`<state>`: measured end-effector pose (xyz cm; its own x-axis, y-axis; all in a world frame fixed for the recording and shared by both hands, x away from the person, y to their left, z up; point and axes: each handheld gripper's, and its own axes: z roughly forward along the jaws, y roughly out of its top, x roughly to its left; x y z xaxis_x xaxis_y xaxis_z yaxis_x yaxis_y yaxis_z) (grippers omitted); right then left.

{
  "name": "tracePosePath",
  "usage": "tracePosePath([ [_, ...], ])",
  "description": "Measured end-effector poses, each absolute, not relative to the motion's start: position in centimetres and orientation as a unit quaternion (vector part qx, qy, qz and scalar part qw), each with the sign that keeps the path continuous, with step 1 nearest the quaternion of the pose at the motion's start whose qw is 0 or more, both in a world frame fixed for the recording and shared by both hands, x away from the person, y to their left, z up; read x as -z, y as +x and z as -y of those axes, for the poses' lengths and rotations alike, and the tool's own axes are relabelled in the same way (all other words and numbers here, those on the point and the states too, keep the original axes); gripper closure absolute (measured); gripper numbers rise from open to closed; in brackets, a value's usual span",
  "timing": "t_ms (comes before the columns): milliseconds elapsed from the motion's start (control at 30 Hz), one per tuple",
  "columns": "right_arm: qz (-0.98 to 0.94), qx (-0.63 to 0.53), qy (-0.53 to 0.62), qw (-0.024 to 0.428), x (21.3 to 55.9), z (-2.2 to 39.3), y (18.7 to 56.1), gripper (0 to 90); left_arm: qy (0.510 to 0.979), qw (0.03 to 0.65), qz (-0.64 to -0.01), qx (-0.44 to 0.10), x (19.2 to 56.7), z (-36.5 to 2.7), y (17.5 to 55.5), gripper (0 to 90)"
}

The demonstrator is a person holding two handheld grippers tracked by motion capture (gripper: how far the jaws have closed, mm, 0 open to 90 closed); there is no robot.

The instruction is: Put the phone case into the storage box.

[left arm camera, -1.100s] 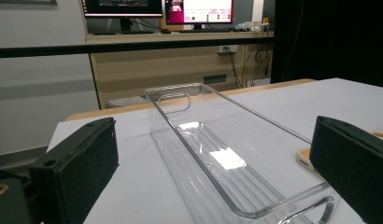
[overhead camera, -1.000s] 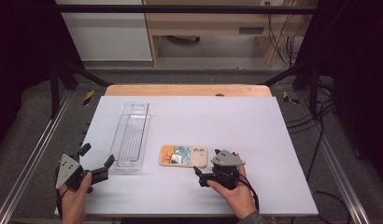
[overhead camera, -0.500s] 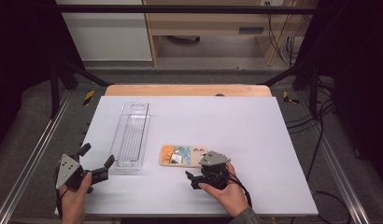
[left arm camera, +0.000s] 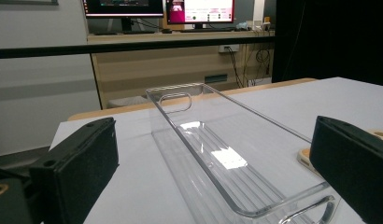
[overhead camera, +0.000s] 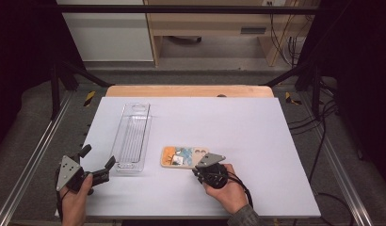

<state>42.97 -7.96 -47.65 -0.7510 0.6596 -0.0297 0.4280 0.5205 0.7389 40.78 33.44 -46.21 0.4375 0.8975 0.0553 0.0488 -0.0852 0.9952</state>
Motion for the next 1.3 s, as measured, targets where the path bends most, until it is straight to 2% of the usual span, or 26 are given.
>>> tracePosePath([
  [67, -0.863, -0.362, 0.316, 0.154, 47.8, 8.0, 43.1, 88.9, 0.633, 0.564, -0.374, -0.376, 46.2, -33.4, 40.8, 1.0],
  [133, -0.866, -0.357, 0.315, 0.152, 47.9, 8.0, 43.2, 90.0, 0.633, 0.564, -0.374, -0.376, 46.2, -33.4, 40.8, 1.0],
  [1300, -0.854, -0.335, 0.371, 0.144, 48.5, 9.4, 47.0, 90.0, 0.634, 0.566, -0.372, -0.373, 46.2, -33.2, 40.7, 1.0],
])
